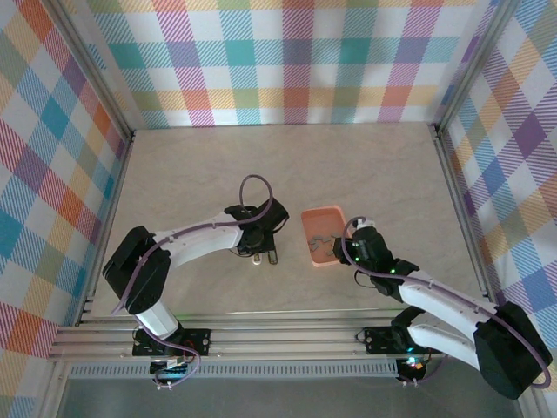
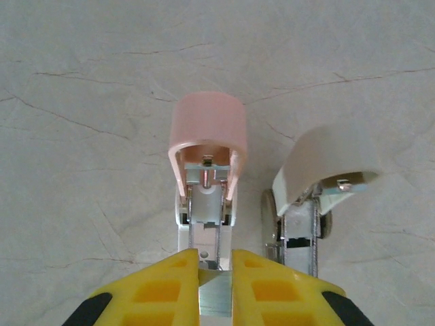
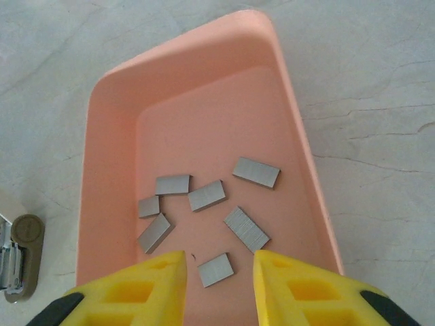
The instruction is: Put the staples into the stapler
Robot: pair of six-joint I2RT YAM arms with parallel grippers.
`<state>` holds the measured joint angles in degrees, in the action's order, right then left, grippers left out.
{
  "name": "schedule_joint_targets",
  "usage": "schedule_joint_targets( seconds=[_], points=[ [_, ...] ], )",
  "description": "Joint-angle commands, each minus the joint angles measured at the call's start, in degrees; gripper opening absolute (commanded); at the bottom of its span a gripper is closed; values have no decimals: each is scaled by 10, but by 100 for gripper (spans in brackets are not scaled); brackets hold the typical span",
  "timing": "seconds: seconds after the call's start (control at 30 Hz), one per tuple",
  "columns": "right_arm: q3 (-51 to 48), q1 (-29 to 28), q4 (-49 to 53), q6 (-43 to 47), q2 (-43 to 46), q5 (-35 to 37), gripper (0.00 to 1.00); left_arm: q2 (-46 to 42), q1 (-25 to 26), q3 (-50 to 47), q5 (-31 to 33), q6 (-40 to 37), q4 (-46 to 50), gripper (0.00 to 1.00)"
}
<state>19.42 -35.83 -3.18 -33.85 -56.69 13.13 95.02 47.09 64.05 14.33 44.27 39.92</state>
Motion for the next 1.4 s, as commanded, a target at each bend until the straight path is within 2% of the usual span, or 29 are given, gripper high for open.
schedule_joint_targets(
  seconds=[0.0, 0.3, 0.97, 1.37],
  points=[
    [22, 3, -39, 33, -5, -44, 32, -2, 13, 10, 35, 29, 4, 16],
    [34, 4, -35, 50, -15, -62, 32, 1, 18, -7, 41, 23, -7, 16],
    [19, 4, -29, 19, 13, -72, 32, 23, 17, -12, 31, -45, -7, 15],
    [14, 4, -22, 12, 25, -72, 32, 28, 17, -21, 23, -48, -16, 15]
  ],
)
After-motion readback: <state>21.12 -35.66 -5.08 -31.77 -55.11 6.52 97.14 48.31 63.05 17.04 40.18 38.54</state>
